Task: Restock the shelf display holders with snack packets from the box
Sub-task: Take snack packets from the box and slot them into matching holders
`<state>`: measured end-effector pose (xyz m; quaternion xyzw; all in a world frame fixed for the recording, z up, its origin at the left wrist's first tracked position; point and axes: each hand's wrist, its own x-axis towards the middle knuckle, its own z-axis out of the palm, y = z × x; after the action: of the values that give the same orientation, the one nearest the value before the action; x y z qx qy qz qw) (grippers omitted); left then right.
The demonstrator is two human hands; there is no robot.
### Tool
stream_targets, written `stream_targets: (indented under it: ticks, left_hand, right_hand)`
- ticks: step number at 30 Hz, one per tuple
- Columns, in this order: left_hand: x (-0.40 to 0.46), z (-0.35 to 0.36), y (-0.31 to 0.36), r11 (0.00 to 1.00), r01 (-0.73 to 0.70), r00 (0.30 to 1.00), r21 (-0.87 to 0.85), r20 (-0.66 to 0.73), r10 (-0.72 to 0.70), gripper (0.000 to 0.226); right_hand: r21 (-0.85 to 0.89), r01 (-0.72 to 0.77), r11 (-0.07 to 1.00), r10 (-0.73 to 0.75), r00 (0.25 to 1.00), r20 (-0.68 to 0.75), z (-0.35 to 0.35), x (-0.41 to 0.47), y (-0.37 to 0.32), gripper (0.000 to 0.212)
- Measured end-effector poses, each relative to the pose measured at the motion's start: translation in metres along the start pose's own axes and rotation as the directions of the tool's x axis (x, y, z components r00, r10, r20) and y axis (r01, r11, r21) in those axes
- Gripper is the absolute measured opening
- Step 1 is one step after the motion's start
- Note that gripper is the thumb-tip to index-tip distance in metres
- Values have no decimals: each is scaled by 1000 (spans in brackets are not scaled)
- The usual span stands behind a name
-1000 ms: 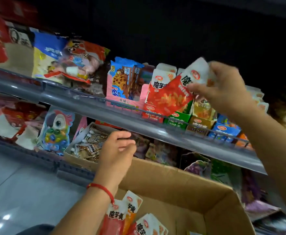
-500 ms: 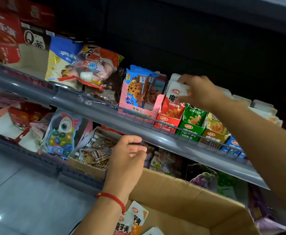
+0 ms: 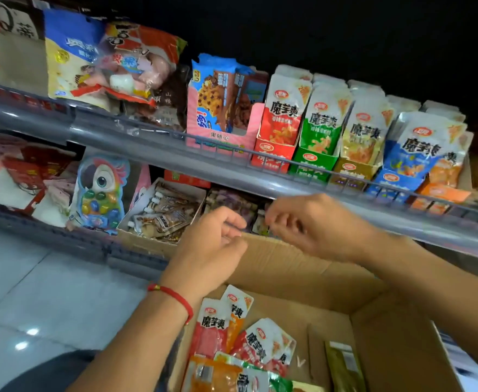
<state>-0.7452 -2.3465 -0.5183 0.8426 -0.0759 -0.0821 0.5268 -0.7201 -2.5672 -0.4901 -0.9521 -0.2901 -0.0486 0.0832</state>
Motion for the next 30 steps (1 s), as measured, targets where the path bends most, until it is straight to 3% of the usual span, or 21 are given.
stream_targets:
  ticks: [3,7,13,19,22,26,30]
  left_hand:
    - [-9,8,-10,993,3,996,121,93,-14,25]
    - [-10,14,-16,982,-4,992,187,124,-19,24]
    - [-3,27,-15,973,-10,992,229,126,-19,22]
    - [4,37,-13,954,-43,990,296,143,1,23]
    - [6,41,-13,947,-47,988,319,157,-4,23]
    - [9,48,-14,937,-41,979,346,200,-31,22]
    - [7,58,-14,917,-51,943,396,321,-86,31]
  right_hand:
    - [-9,-145,989,136,899,416,69,-39,1,24]
    - [-94,-320,943,304,710,634,160,-73,-1,46]
    - [16,-423,906,340,750,568,207,-81,-6,63]
    - [111,-651,751,487,659,573,213,-79,-6,68]
    - [223,-731,645,509,629,588,207,-78,-4,61]
    - [358,-763,538,492,629,602,177,-79,-2,31]
    - [512,-702,495,515,712,478,115,-87,9,23]
